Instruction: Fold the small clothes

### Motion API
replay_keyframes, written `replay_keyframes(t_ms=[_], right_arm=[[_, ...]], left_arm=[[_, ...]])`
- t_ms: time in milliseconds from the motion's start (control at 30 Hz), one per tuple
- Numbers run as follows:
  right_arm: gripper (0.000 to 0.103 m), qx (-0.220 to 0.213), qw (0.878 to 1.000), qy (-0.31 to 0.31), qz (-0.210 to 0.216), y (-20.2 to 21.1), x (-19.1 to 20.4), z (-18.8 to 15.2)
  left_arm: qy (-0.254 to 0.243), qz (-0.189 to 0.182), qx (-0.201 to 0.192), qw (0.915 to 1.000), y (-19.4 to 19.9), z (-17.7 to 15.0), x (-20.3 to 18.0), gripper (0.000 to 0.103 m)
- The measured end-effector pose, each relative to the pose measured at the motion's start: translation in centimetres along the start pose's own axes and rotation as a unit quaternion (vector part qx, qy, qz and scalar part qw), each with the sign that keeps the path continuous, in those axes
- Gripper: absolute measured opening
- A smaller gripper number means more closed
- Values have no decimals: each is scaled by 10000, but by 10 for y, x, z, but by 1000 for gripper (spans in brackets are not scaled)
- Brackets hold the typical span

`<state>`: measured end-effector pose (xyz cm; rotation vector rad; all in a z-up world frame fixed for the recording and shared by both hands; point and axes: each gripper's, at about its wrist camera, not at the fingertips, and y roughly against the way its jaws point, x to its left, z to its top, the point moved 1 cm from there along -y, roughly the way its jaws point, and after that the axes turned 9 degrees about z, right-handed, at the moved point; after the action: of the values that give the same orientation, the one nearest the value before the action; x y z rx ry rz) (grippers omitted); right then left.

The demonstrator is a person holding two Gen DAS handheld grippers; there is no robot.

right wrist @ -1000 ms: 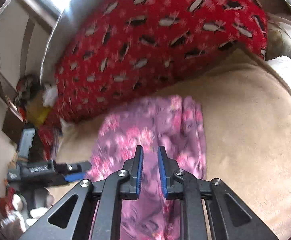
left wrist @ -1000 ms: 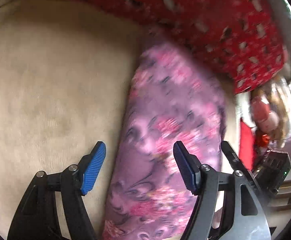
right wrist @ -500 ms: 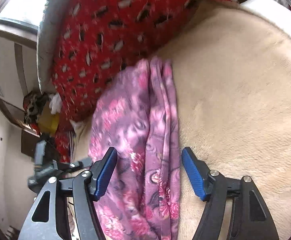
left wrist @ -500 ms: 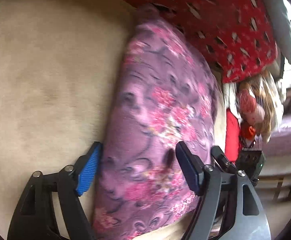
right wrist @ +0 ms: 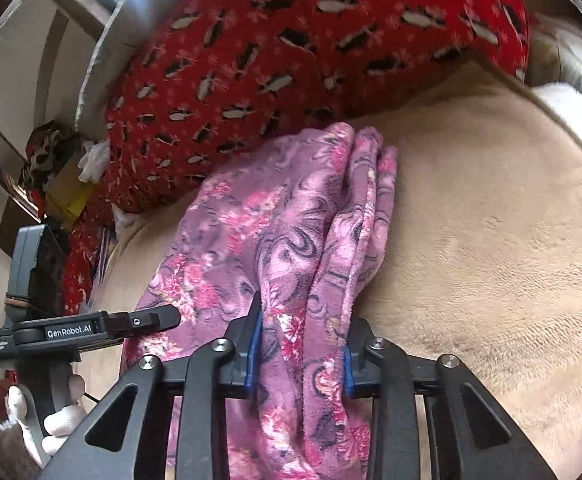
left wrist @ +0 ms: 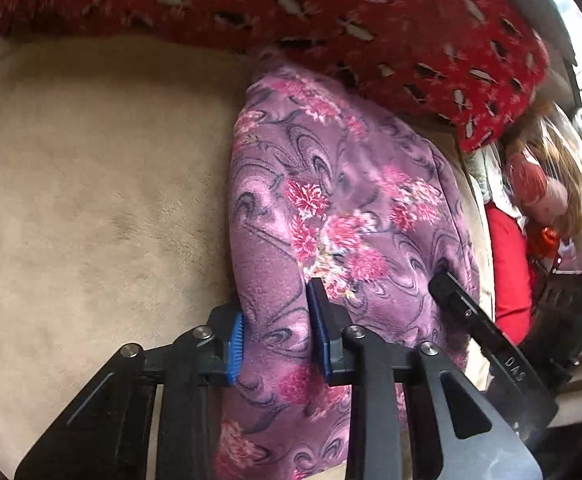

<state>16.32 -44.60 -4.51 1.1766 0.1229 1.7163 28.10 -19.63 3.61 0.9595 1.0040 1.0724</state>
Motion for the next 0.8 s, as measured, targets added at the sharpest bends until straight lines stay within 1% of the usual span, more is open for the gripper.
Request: replay_keyframes(t_ms=[133, 233, 533, 667, 733, 800], right_arm=[[29, -86, 9999, 119, 0, 13, 23, -3], [29, -63, 9999, 160, -4, 20, 39, -10], [29, -24, 9995, 286, 159, 35, 100, -44], [29, 0, 9990, 351, 282, 37, 125, -61], [29, 40, 9989, 293, 373, 35, 132, -73], [30, 118, 9988, 199, 424, 31, 134, -85]], left_arm=[[-5, 106, -171, 9998, 23, -12, 4, 25], [100, 52, -195, 9997, 40, -24, 15, 25], [264, 167, -433, 9986, 91, -62, 53, 25], [306, 252, -433, 9983, 104, -79, 71, 25], [356, 278, -371, 9983, 105, -90, 82, 25], [402, 314, -236, 9984, 98, -103, 93, 26]])
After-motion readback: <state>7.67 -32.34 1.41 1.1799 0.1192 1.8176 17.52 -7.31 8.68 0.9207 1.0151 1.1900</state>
